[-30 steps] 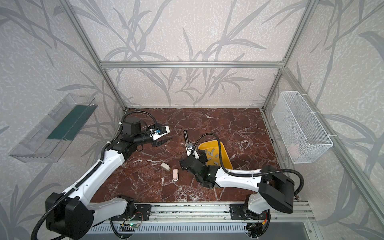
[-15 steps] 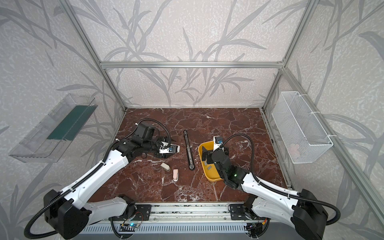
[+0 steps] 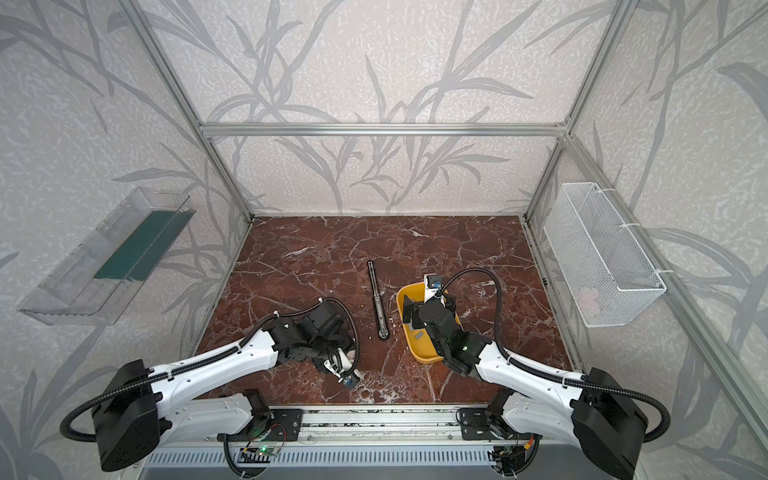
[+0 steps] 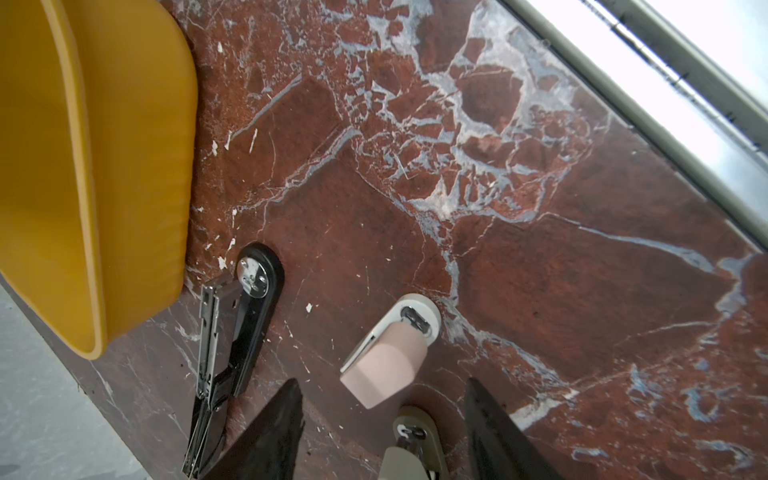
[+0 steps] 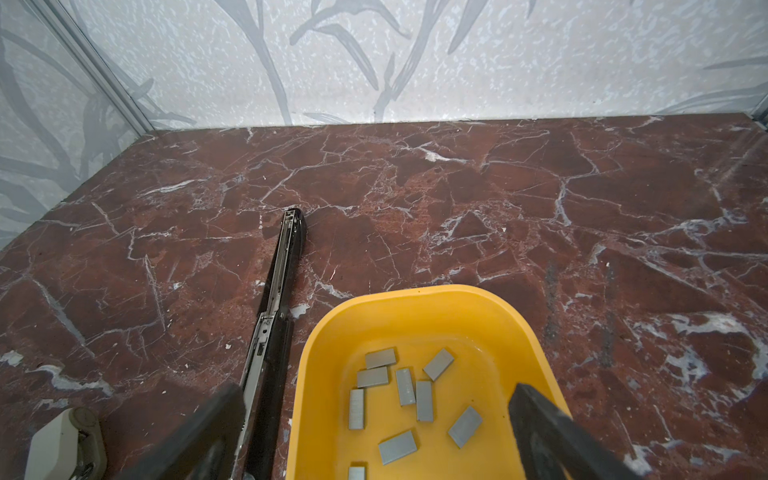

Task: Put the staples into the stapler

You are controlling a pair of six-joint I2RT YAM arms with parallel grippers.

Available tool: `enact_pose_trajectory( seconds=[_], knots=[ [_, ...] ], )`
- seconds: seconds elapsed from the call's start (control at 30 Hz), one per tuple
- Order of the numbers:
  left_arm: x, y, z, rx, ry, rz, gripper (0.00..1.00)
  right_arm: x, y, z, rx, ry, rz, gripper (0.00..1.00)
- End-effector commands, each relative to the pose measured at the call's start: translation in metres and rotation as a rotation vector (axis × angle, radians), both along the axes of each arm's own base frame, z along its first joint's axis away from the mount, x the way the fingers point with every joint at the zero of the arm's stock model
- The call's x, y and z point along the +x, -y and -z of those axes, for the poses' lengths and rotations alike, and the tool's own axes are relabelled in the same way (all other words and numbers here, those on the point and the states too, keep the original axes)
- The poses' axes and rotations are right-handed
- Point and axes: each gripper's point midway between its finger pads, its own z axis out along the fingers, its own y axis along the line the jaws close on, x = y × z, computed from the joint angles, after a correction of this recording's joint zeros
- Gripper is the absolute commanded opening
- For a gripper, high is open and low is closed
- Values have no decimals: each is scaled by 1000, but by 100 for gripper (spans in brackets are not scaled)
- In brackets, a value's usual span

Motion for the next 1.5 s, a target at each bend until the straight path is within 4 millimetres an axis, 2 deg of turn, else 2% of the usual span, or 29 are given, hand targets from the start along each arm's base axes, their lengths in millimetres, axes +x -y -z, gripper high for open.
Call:
enact_pose_trajectory(
  seconds=[0.0,0.2,0.33,0.8,1.1,1.47],
  knots=[
    [15,6,8,37,74,42,61,6,-3,-2,-7,3,11,99],
    [24,0,26,145,83,66,58,8,-8,4,-26,-18,2,99],
    [29,5,22,122,96,58,56,7,-7,3,-15,-16,1,99],
    [14,8,27,136,12,102,44,7,-9,8,-24,-40,-4,99],
    [5,11,26,147,-67,90,37,1,-10,-2,31,11,-41,99],
    [6,9,33,173,-75,88,39,2,-13,0,22,-2,-52,99]
  ],
)
